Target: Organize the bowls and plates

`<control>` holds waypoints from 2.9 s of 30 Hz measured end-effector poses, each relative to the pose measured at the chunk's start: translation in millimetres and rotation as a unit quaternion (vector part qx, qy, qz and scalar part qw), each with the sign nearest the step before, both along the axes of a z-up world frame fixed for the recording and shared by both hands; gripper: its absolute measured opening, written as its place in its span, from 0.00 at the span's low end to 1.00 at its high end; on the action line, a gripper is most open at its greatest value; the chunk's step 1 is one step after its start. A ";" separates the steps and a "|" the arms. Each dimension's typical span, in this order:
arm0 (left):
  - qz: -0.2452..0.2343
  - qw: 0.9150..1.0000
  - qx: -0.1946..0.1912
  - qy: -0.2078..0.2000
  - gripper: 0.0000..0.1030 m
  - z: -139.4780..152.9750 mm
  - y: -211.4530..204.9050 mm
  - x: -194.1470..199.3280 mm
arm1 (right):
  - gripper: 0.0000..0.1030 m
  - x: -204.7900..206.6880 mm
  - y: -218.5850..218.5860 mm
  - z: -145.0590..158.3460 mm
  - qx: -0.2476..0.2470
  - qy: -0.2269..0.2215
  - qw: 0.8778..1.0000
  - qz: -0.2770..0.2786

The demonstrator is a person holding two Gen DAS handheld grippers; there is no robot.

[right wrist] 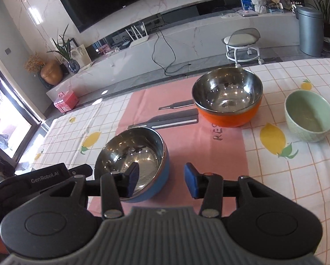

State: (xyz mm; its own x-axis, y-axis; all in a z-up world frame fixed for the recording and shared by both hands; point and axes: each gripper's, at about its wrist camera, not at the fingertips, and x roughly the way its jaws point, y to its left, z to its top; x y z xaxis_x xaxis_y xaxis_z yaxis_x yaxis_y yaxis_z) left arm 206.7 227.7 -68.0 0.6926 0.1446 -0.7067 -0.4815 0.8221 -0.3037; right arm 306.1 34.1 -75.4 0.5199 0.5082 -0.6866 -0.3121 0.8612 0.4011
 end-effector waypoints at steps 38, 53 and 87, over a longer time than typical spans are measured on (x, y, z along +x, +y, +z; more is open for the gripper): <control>-0.075 0.994 0.008 0.077 0.10 -15.5 -38.7 20.1 | 0.13 32.1 -9.4 -32.7 0.014 0.092 0.995 -0.025; -0.156 0.985 -0.022 0.067 0.11 6.8 -139.4 -15.8 | 0.13 -37.4 -131.0 3.7 0.059 0.028 0.992 -0.105; -0.254 0.951 -0.071 0.162 0.16 -32.2 -247.8 -38.7 | 0.13 -83.9 -241.4 -13.5 -0.049 0.090 0.977 -0.188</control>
